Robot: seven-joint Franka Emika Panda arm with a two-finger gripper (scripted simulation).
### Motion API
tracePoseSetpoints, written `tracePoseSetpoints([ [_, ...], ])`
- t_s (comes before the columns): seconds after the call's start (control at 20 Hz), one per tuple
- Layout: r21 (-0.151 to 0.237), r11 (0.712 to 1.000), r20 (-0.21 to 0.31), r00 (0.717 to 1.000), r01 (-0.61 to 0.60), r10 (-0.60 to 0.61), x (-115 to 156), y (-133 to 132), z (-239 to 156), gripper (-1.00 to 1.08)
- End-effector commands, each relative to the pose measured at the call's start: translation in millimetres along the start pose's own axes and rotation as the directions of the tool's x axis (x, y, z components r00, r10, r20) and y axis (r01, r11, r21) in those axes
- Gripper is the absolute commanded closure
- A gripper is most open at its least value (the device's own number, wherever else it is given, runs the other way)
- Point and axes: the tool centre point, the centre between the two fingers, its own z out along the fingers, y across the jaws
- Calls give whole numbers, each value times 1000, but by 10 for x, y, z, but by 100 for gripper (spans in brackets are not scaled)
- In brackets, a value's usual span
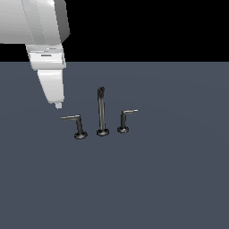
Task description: Turn on the faucet by rotating a designated handle.
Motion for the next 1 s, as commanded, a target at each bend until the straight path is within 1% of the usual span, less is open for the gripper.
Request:
tracePoseSetpoints([
  [0.0, 1, 999, -2, 999, -43, 43, 43, -110, 126, 108],
  [0.5, 2, 984, -5, 984, -178, 178, 219, -451, 510, 108],
  [0.95, 4, 976, -4, 976, -219, 219, 282, -559, 617, 108],
])
